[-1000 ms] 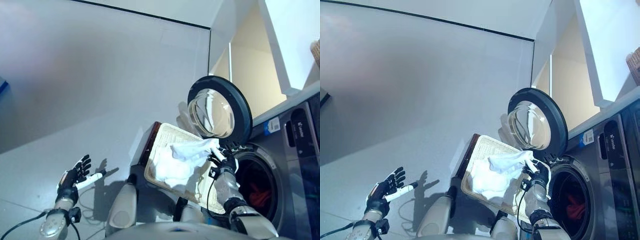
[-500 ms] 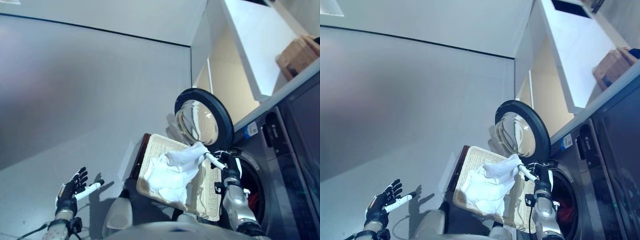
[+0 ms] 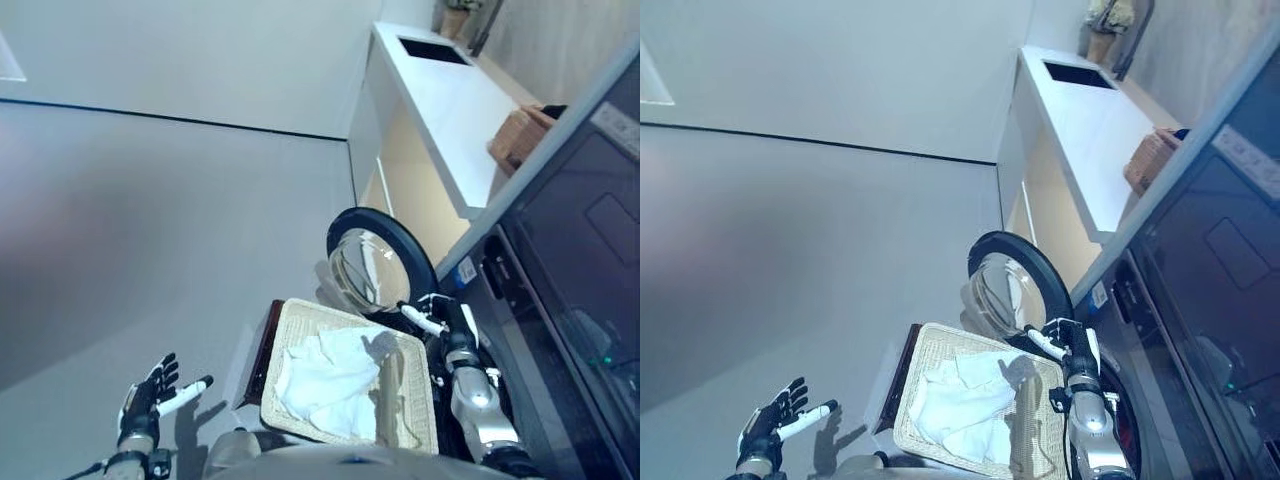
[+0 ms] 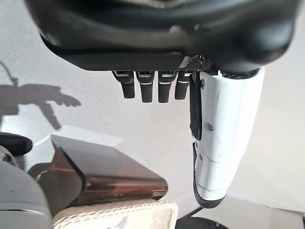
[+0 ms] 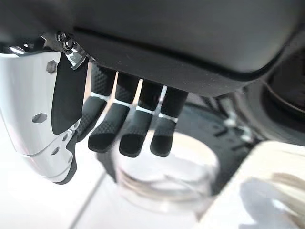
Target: Pick up the clothes and place them into the washing machine
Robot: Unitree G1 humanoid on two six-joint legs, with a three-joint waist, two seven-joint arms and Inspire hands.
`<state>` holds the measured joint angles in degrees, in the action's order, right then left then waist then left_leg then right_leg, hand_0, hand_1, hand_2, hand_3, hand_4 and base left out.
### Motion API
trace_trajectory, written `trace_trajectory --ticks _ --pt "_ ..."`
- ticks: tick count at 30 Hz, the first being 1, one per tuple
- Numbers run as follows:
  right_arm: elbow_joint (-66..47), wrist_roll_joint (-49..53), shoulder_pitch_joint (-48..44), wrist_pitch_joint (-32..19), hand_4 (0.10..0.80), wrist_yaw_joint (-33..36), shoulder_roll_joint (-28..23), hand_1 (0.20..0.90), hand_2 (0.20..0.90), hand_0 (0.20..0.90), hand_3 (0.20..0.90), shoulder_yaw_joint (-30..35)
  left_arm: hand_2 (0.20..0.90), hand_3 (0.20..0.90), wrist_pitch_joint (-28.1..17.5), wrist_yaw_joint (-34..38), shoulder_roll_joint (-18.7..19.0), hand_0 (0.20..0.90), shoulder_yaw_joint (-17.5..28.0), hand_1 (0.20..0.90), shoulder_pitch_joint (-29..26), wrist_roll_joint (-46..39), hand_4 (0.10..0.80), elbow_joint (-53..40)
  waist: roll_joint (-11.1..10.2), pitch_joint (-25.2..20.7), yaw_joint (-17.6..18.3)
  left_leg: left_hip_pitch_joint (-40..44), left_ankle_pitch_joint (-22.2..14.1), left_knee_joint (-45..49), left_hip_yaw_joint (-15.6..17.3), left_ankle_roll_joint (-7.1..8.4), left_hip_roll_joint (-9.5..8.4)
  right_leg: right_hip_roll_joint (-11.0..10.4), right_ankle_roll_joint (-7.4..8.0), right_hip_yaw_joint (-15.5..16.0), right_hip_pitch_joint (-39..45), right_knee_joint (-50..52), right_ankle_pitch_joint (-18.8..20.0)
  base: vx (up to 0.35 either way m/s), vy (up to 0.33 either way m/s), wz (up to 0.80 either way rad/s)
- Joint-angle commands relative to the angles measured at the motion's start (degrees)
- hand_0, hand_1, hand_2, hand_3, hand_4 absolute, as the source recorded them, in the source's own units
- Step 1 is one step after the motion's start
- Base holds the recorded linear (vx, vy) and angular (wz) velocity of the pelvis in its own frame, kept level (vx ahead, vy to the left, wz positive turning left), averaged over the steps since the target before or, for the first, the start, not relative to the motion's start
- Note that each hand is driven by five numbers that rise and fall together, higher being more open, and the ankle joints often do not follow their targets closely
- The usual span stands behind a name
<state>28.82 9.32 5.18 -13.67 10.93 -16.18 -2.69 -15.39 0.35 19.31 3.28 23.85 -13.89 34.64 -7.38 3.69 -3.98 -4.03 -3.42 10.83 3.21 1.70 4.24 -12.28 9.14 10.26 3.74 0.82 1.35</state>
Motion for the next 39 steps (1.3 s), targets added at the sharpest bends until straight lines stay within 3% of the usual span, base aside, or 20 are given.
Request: trace_trajectory --ticks 1,6,7,8,12,19,27,39 --pt "-7.1 -3.3 -3.4 -4.6 0.300 -0.1 -7.0 0.200 0.200 0.200 0.200 1.4 0.900 0.900 -5.1 0.9 0.1 0.900 -0.1 0.900 -1.9 1.5 0.800 -2.5 2.3 -1.4 -0.4 5.8 5.8 -11.6 -2.0 1.35 1.29 0.3 1.89 2.0 0.5 0.2 2.3 -0.006 0.017 -0.11" --pt "-4.6 -8.1 -3.1 -2.1 0.300 0.6 -8.2 0.200 0.200 0.200 0.200 0.3 0.900 0.900 -4.8 0.3 0.2 0.900 -0.7 0.900 -1.4 1.9 0.800 -2.9 2.3 -1.8 -0.4 7.0 6.4 -12.2 -1.8 1.32 1.54 0.6 1.53 1.7 1.2 -0.1 2.3 -0.009 0.004 -0.05" --pt "-3.7 -8.9 -2.7 -1.7 0.692 1.0 -7.9 0.749 0.749 0.749 0.749 0.3 0.900 0.900 -4.7 0.2 0.2 0.900 -0.7 0.900 -1.0 1.9 0.800 -3.3 2.4 -1.8 -0.3 7.3 6.5 -12.4 -1.7 1.35 1.59 0.6 1.45 1.8 1.4 -0.1 2.2 0.028 -0.014 -0.06" --pt "-1.8 -9.3 -2.3 -1.1 0.800 1.1 -7.2 0.900 0.900 0.900 0.900 -0.2 0.900 0.900 -4.5 0.0 0.2 0.900 -1.0 0.900 -0.4 2.0 0.800 -3.9 2.5 -1.6 -0.3 7.7 6.5 -12.6 -1.8 1.41 1.73 0.6 1.38 2.0 1.8 -0.1 1.9 0.038 -0.023 -0.02" --pt "7.9 -6.5 -2.8 0.3 0.800 2.8 -2.9 0.900 0.900 0.900 0.900 -0.7 0.900 0.900 -3.7 -0.4 0.3 0.900 -1.5 0.900 0.7 2.2 0.800 -4.0 3.4 0.0 -0.3 8.8 6.7 -13.4 -2.3 1.59 1.90 0.7 1.07 2.6 3.1 -0.2 1.2 0.024 -0.034 0.02" --pt "24.1 2.5 -15.6 0.1 0.800 6.9 -0.3 0.900 0.900 0.900 0.900 -1.1 0.900 0.900 -3.7 -0.5 1.2 0.900 -5.9 0.900 -1.4 -1.2 0.800 -6.6 6.5 5.0 -1.4 6.3 7.4 -13.2 -3.1 1.94 1.60 0.2 0.96 3.0 0.9 0.6 1.2 -0.101 -0.008 0.07" --pt "40.8 6.8 -35.3 2.2 0.800 12.2 -4.8 0.900 0.900 0.900 0.900 -1.8 0.900 0.900 -4.0 -0.5 4.4 0.900 -13.3 0.900 -5.9 -6.4 0.800 -11.4 11.0 12.7 -3.5 -5.1 8.5 -7.7 -4.7 1.55 -0.65 -1.6 0.47 2.6 -9.6 5.2 2.6 -0.181 0.040 0.05" --pt "54.0 5.4 -48.1 6.9 0.800 15.7 -12.7 0.900 0.900 0.900 0.900 -1.8 0.900 0.900 -4.2 0.2 7.1 0.900 -16.3 0.900 -7.7 -9.2 0.800 -17.5 13.3 14.4 -7.3 -14.1 10.5 -7.2 -6.8 1.23 -1.89 -3.7 0.68 3.5 -17.3 6.1 3.7 -0.060 0.028 0.17"
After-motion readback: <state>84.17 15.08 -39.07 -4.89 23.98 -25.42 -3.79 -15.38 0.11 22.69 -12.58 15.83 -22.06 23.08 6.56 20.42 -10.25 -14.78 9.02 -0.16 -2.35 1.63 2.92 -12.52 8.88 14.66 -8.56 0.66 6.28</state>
